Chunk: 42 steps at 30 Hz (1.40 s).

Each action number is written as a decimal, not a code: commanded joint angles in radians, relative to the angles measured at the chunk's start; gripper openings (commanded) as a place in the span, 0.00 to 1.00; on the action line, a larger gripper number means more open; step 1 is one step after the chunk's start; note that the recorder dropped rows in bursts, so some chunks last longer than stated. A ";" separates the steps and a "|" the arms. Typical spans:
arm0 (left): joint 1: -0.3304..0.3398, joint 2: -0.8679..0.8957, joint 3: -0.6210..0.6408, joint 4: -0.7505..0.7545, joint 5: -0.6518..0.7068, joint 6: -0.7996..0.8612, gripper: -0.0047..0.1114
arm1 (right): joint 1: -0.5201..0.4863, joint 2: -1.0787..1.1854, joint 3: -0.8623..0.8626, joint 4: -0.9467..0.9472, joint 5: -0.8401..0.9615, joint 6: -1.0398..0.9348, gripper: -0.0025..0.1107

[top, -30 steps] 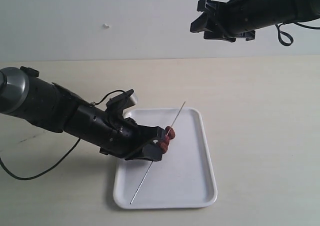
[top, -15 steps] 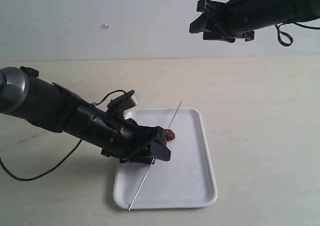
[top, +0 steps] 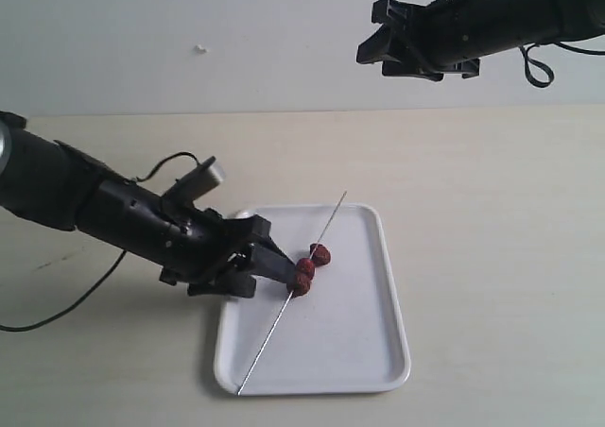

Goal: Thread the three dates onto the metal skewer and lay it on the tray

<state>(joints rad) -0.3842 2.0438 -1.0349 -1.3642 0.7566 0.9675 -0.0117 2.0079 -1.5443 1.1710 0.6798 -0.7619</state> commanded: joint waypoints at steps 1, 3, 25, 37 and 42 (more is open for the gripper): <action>0.100 -0.071 0.000 0.020 0.125 0.007 0.31 | 0.000 -0.056 0.004 -0.005 0.054 -0.029 0.18; 0.145 -0.112 0.000 0.020 0.168 0.059 0.03 | 0.000 -0.086 0.007 -0.003 0.108 -0.052 0.02; 0.199 -1.260 0.675 -0.380 -0.295 0.789 0.04 | 0.000 -1.281 1.135 0.573 -0.298 -0.997 0.02; 0.199 -1.725 0.802 -0.380 -0.441 0.731 0.04 | 0.000 -1.629 1.308 0.573 -0.309 -0.822 0.02; 0.199 -1.769 0.802 -0.380 -0.441 0.731 0.04 | 0.000 -1.648 1.308 0.573 -0.309 -0.822 0.02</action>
<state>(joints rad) -0.1845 0.2933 -0.2379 -1.7351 0.3223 1.7087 -0.0117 0.3696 -0.2408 1.7400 0.3712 -1.5849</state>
